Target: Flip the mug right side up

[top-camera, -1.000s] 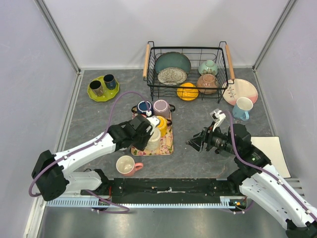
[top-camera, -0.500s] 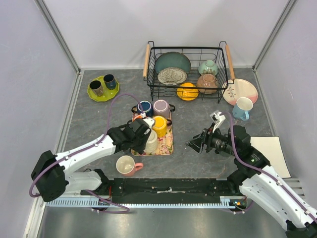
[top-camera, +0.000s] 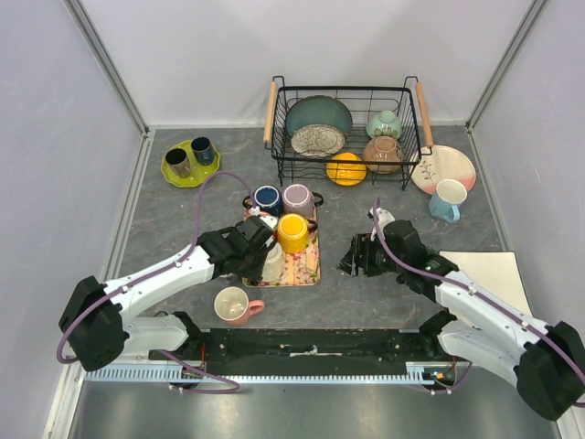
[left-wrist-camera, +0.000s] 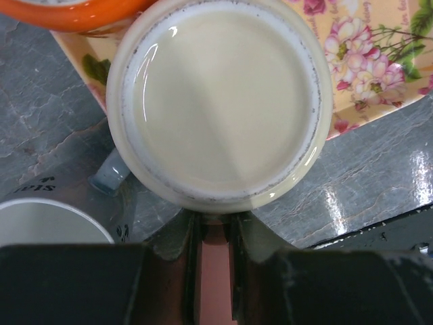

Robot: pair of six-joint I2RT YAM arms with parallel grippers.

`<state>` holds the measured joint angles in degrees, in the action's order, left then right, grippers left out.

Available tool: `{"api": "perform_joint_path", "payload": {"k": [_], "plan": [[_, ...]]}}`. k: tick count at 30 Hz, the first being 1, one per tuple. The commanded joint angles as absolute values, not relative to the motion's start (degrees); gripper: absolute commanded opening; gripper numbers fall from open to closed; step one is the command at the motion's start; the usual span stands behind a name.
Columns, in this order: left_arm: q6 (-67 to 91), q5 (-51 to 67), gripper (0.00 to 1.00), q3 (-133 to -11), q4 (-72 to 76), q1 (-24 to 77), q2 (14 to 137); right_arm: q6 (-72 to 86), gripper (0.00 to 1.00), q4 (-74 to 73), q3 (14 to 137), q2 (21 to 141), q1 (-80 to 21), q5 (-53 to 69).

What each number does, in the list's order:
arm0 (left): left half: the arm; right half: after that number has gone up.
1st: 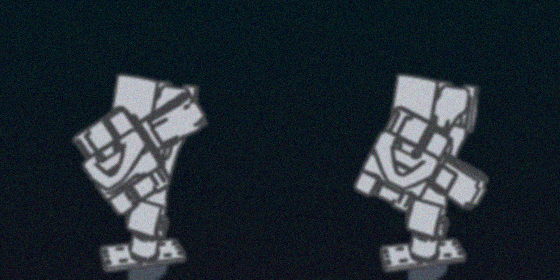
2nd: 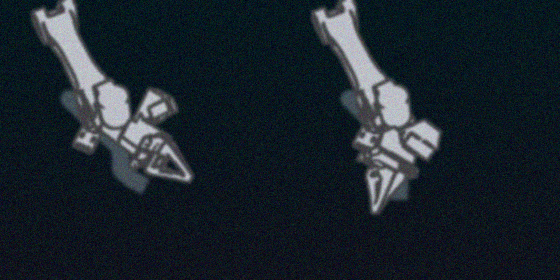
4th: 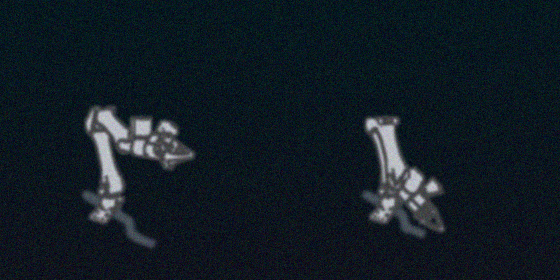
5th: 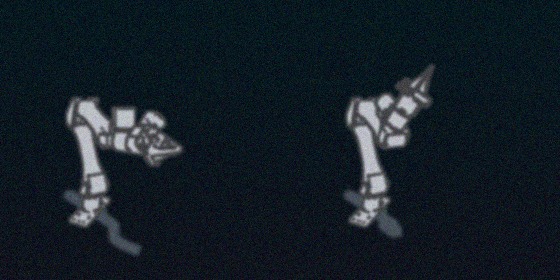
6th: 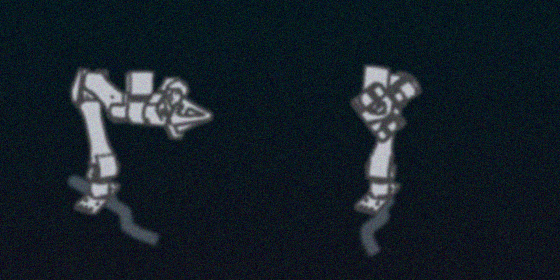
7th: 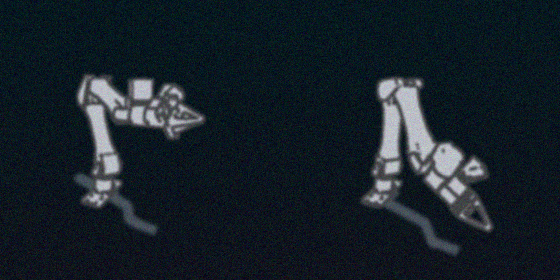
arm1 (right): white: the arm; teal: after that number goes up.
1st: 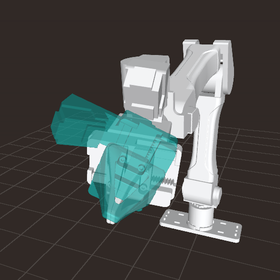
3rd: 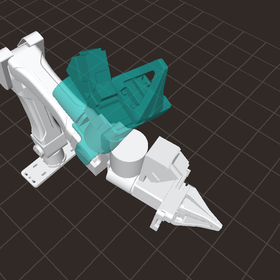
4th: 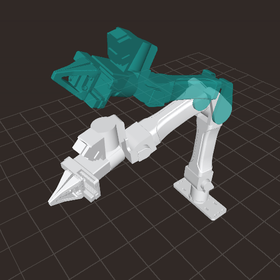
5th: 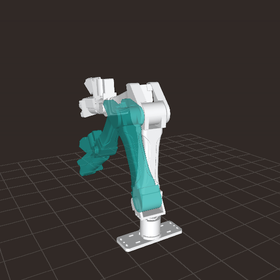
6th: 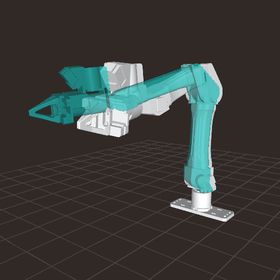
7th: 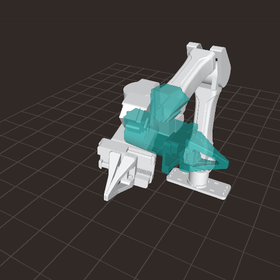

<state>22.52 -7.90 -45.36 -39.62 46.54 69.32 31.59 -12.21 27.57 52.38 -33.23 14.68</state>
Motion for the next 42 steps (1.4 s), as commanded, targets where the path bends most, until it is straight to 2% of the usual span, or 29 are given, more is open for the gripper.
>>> {"api": "perform_joint_path", "payload": {"k": [1, 6, 12, 13, 16, 28, 38, 42], "plan": [[24.96, -10.02, 0.02, -48.16, -41.75, 45.44, 69.08, 32.87, 0.75, -4.22, 27.25, 56.93, -33.66, 12.04], [25.40, -9.14, 0.08, -47.55, -41.84, 45.09, 69.17, 33.13, 0.77, -0.45, 28.12, 62.83, -35.06, 11.52], [25.93, -8.79, 0.23, -47.20, -42.19, 45.00, 69.08, 33.49, 0.78, 1.40, 29.35, 66.71, -36.82, 10.99], [26.10, -8.62, 0.29, -47.20, -42.27, 45.00, 68.91, 33.49, 0.79, 1.41, 29.44, 66.88, -36.91, 10.81], [26.28, -8.17, 0.34, -46.76, -42.36, 45.00, 68.64, 33.57, 0.78, 1.49, 29.36, 66.97, -37.35, 10.64], [27.42, -8.53, 0.39, -47.28, -43.77, 45.00, 66.28, 33.40, 0.79, 0.09, 29.79, 65.39, -37.79, 9.94], [26.28, -7.91, 0.44, -58.79, -48.43, 45.79, 60.57, 26.82, 0.80, -19.48, 39.80, 55.82, -37.79, 0.36], [24.97, -5.72, 0.44, -58.72, -43.70, 46.84, 57.75, 24.08, 0.81, -29.42, 43.67, 52.56, -37.79, -10.08]]}}
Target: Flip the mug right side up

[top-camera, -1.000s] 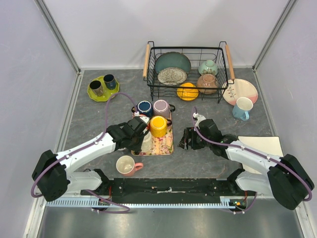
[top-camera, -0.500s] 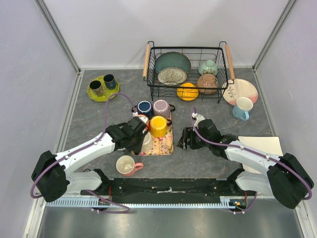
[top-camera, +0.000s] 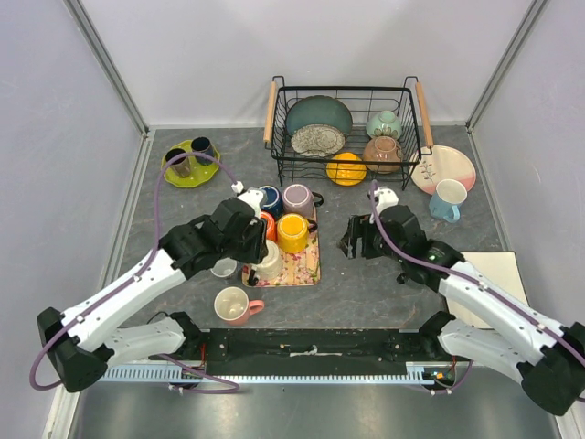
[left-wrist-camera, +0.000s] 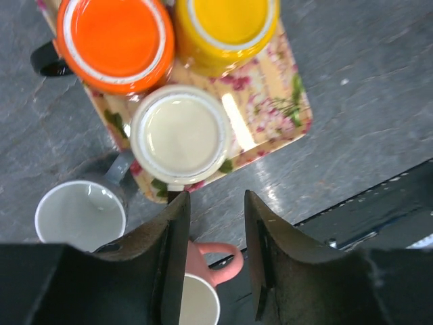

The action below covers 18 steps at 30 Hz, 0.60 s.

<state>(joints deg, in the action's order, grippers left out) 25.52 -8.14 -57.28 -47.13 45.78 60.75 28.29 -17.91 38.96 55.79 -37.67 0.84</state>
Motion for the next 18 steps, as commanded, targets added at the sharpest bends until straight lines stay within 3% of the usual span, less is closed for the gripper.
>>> {"api": "perform_joint_path", "payload": {"k": [1, 6, 11, 14, 16, 17, 18], "plan": [[24.61, -4.93, 0.44, -57.41, -41.51, 47.37, 57.40, 24.08, 0.81, -33.10, 45.33, 51.95, -37.88, -14.02], [22.25, -2.64, 0.48, -54.41, -26.21, 54.92, 60.10, 27.23, 0.82, -38.58, 49.12, 46.42, -37.79, -20.65], [18.29, -1.68, 0.50, -56.07, -13.91, 62.92, 72.49, 32.69, 0.82, -41.92, 54.83, 42.81, -37.79, -22.58], [17.32, -0.18, 0.58, -58.52, -7.39, 63.63, 79.07, 34.71, 0.82, -43.77, 57.21, 41.49, -37.88, -23.90], [16.70, 1.05, 0.65, -61.16, -4.77, 64.16, 81.46, 34.72, 0.82, -44.99, 58.44, 40.87, -37.79, -24.96], [16.53, 1.92, 0.73, -61.69, -3.01, 64.42, 83.56, 34.89, 0.82, -45.26, 58.71, 39.83, -37.79, -25.40], [15.74, 3.06, 1.00, -62.13, -1.42, 65.03, 84.54, 34.89, 0.82, -45.52, 58.88, 39.21, -37.71, -25.92]]}}
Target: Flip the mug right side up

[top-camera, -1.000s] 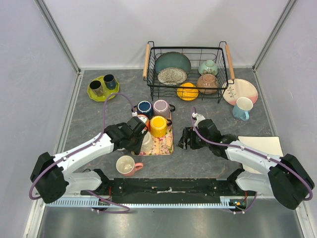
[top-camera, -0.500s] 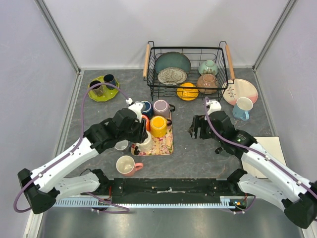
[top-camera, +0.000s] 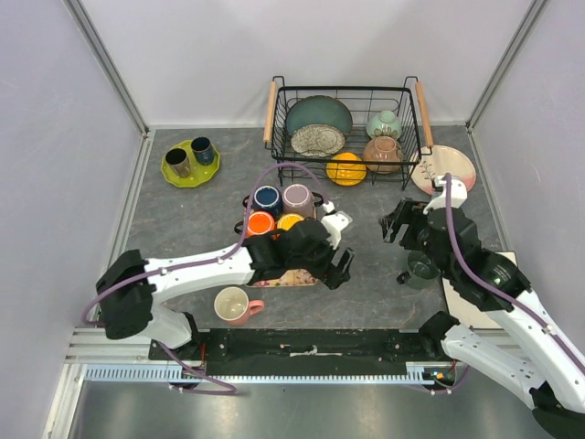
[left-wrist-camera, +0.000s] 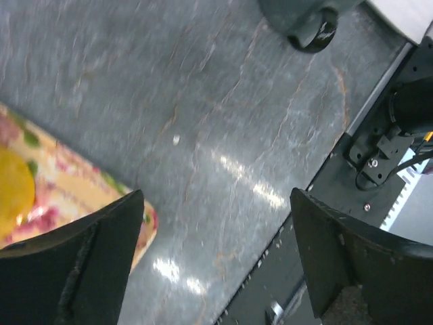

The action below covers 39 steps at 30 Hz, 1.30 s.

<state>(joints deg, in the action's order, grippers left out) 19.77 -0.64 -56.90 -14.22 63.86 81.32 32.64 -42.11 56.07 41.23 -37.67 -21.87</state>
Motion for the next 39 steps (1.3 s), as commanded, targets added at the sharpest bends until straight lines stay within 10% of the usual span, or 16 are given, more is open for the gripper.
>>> {"api": "perform_joint_path", "payload": {"k": [1, 11, 34, 39], "plan": [[15.30, 4.12, 1.00, -62.92, 2.42, 65.39, 85.94, 34.98, 0.83, -45.53, 59.32, 38.50, -37.71, -26.62], [8.97, 18.45, 1.00, -77.07, 5.45, 66.97, 106.86, 36.39, 0.83, -44.12, 59.68, 31.03, -37.79, -26.98], [3.70, 15.30, 0.60, -100.46, -3.68, 67.94, 129.81, 35.68, 0.83, -43.33, 56.16, 25.05, -37.79, -26.37], [3.08, 13.80, 0.33, -100.02, -5.01, 68.29, 129.55, 35.51, 0.83, -43.24, 55.81, 25.14, -37.79, -26.72]]}}
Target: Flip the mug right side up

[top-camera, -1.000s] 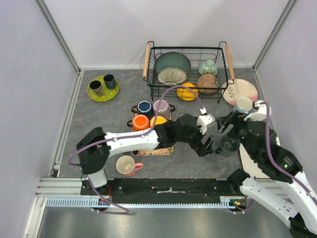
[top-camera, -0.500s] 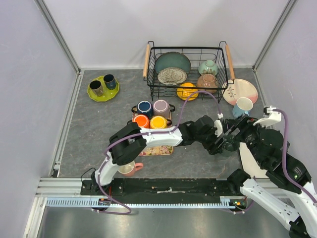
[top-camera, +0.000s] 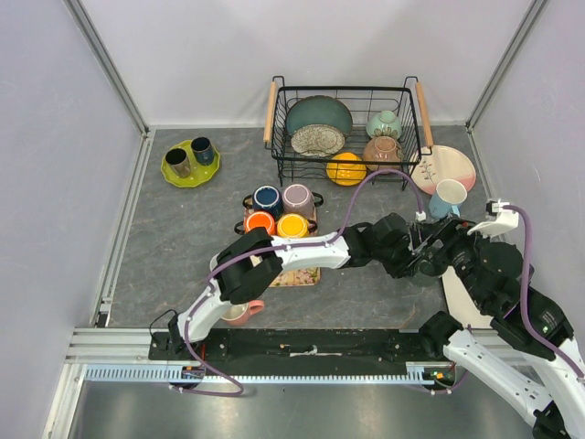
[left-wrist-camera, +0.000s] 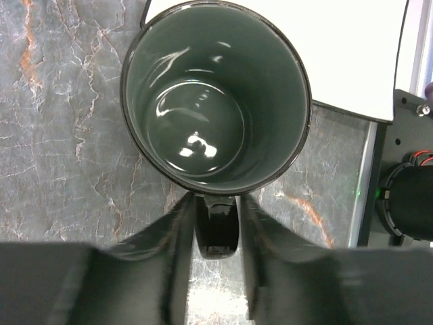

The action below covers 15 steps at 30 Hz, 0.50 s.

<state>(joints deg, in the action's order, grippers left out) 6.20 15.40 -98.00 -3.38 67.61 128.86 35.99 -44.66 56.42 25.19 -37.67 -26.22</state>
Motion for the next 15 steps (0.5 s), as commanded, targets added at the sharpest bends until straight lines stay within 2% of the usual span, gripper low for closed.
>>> {"api": "perform_joint_path", "payload": {"k": [1, 2, 4, 6, 15], "plan": [[2.99, 12.58, 0.28, -99.76, -5.27, 68.20, 128.85, 35.42, 0.83, -43.24, 55.81, 25.31, -37.79, -26.89], [2.99, 12.05, 0.19, -98.89, -5.62, 68.38, 128.41, 35.51, 0.83, -43.16, 55.81, 25.31, -37.79, -26.81], [2.90, 9.68, 0.08, -97.39, -5.97, 68.29, 126.75, 35.42, 0.84, -43.24, 55.90, 25.22, -37.79, -26.98], [2.81, 8.18, 0.02, -94.93, -6.32, 68.29, 125.17, 35.51, 0.84, -42.98, 55.99, 25.31, -37.79, -26.98], [8.51, -7.01, 0.02, -81.31, -9.49, 68.29, 111.55, 35.51, 0.84, -42.36, 56.51, 25.93, -37.79, -27.69]]}}
